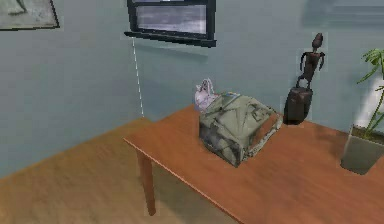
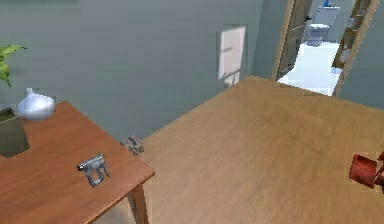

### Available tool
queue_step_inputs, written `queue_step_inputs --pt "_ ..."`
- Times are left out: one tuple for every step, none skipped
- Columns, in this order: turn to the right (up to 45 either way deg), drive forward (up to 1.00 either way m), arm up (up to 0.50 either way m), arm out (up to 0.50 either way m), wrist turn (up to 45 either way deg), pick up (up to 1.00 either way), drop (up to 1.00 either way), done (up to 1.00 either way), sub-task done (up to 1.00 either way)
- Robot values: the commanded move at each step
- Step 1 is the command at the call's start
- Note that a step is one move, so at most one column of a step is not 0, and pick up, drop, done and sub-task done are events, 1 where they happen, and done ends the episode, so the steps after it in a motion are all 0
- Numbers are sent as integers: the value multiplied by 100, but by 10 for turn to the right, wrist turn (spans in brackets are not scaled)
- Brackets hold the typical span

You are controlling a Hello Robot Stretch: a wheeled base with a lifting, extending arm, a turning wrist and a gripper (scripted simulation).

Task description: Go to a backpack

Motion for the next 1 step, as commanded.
queue_step_inputs --pt "0 0 0 0 0 0 0 100 0"
